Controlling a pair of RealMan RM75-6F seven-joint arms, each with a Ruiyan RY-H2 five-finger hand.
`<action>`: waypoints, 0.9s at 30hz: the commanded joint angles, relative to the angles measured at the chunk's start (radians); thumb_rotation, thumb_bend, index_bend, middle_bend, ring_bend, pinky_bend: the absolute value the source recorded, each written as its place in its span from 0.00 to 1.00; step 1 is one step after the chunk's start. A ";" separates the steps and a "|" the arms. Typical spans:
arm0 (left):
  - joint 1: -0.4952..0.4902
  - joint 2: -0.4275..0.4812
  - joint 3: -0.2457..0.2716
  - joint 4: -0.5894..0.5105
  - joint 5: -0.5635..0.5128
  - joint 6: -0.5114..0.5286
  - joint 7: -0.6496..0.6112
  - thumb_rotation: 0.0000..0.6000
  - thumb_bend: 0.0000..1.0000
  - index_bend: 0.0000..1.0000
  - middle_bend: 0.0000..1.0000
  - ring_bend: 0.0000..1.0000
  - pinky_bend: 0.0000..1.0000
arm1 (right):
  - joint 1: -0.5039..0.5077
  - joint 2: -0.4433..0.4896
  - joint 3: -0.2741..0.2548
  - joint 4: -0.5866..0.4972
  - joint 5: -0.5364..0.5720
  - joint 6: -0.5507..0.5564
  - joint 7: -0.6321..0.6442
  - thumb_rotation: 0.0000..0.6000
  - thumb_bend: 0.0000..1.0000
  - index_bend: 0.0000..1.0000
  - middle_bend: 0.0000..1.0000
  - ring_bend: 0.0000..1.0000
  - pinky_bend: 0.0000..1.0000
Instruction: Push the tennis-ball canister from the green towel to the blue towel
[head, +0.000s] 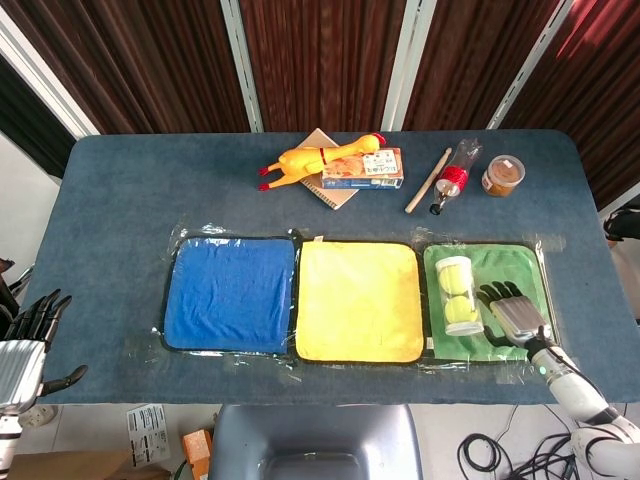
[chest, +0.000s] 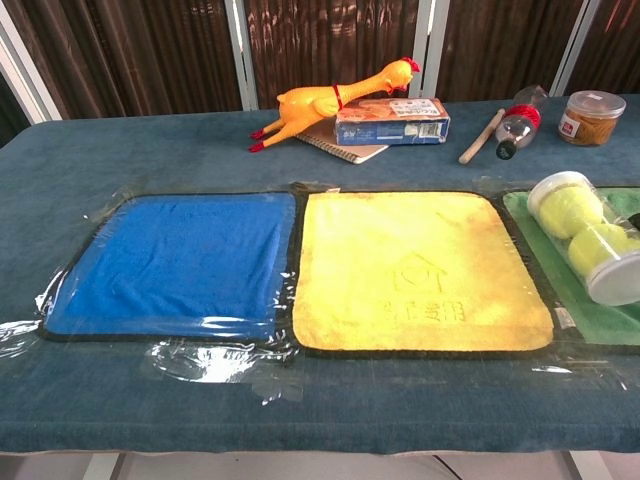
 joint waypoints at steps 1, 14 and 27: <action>0.002 0.001 0.001 0.001 0.003 0.005 -0.004 1.00 0.05 0.00 0.00 0.03 0.15 | 0.014 0.003 0.004 -0.027 0.005 -0.002 -0.023 0.86 0.47 0.17 0.09 0.00 0.00; 0.006 0.002 -0.001 0.004 0.004 0.011 -0.006 1.00 0.05 0.00 0.00 0.03 0.15 | 0.056 -0.020 0.000 -0.091 0.045 -0.006 -0.143 0.86 0.47 0.16 0.10 0.00 0.00; 0.011 -0.001 0.006 0.003 0.020 0.019 0.001 1.00 0.05 0.00 0.00 0.03 0.15 | 0.102 -0.039 -0.004 -0.154 0.072 -0.011 -0.230 0.86 0.47 0.15 0.09 0.00 0.00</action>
